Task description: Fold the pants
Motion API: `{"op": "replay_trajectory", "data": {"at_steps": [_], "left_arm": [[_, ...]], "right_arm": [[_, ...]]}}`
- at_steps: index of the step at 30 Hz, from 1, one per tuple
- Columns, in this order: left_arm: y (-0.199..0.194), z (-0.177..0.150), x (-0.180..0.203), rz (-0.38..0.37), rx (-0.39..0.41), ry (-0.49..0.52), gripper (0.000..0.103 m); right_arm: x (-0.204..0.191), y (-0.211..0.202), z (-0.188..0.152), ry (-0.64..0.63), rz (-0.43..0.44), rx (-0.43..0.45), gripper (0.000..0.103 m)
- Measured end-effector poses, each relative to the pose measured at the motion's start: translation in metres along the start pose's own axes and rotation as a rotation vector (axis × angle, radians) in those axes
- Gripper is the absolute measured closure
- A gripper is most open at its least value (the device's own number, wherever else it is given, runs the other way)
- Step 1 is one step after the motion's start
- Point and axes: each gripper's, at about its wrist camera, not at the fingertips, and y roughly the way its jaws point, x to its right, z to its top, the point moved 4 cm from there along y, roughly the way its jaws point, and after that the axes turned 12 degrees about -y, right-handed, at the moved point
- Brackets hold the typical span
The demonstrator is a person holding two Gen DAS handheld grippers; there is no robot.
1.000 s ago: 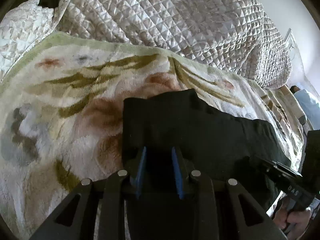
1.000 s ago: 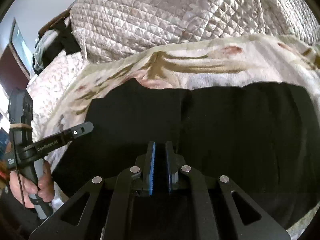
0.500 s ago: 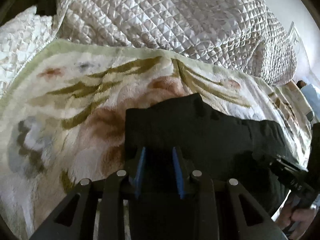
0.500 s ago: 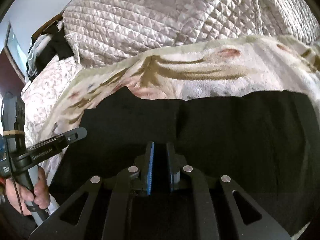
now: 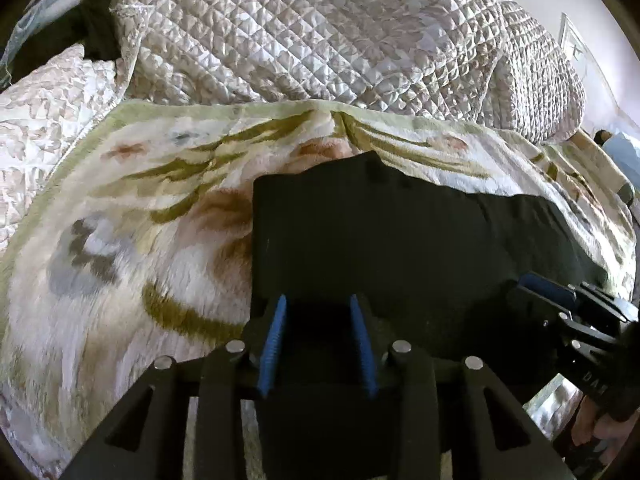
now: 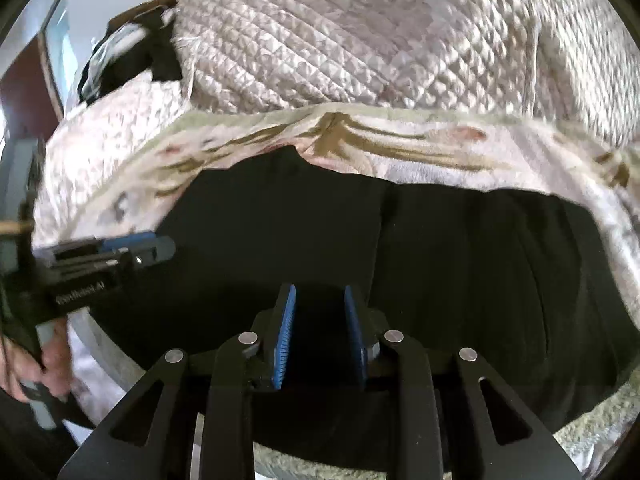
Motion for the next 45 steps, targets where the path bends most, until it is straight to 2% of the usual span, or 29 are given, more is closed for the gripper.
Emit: {"op": "replay_trajectory", "data": {"at_steps": [3, 6, 13, 20, 22, 25, 28, 30, 33, 35, 37, 38, 40, 45], "left_arm": [[-0.003, -0.005, 0.000, 0.006, 0.018, 0.009, 0.064], [-0.005, -0.009, -0.002, 0.006, 0.029, 0.010, 0.063], [-0.007, -0.010, -0.002, 0.009, 0.036, 0.018, 0.062], [-0.007, -0.010, -0.002, 0.012, 0.036, 0.019, 0.062], [-0.007, -0.010, -0.002, 0.011, 0.036, 0.019, 0.062], [-0.007, -0.009, -0.002, 0.011, 0.035, 0.021, 0.062], [-0.010, -0.010, 0.000, 0.021, 0.037, 0.033, 0.062], [-0.015, -0.011, 0.004, -0.001, 0.041, 0.038, 0.062], [-0.020, -0.013, 0.011, -0.031, 0.050, 0.046, 0.062], [-0.020, -0.016, 0.014, -0.039, 0.048, 0.058, 0.062], [-0.014, -0.019, 0.014, -0.031, 0.021, 0.060, 0.062], [-0.012, -0.020, 0.014, -0.032, 0.018, 0.056, 0.062], [-0.013, -0.019, 0.014, -0.036, 0.021, 0.059, 0.062], [-0.013, -0.019, 0.014, -0.041, 0.019, 0.052, 0.061]], "right_arm": [[-0.005, -0.002, -0.004, -0.041, -0.033, 0.015, 0.072], [-0.006, -0.002, -0.008, -0.054, -0.058, 0.012, 0.062], [0.002, -0.009, -0.012, -0.017, -0.067, 0.015, 0.062], [0.041, -0.014, -0.021, 0.095, -0.187, -0.008, 0.062], [0.050, -0.016, -0.020, 0.125, -0.184, -0.002, 0.062], [0.052, -0.022, -0.017, 0.114, -0.235, 0.005, 0.062], [0.049, -0.028, -0.014, 0.120, -0.212, 0.026, 0.062], [0.038, -0.033, -0.008, 0.079, -0.170, 0.064, 0.062], [0.014, -0.032, -0.001, 0.010, -0.066, 0.097, 0.062], [0.001, -0.025, -0.001, -0.028, -0.010, 0.081, 0.063], [-0.005, -0.012, -0.006, -0.040, 0.025, 0.026, 0.064], [-0.005, -0.007, -0.010, -0.035, 0.022, -0.004, 0.065], [0.003, -0.010, -0.013, -0.005, 0.007, 0.001, 0.065], [0.042, -0.021, -0.022, 0.172, -0.062, 0.010, 0.065]]}}
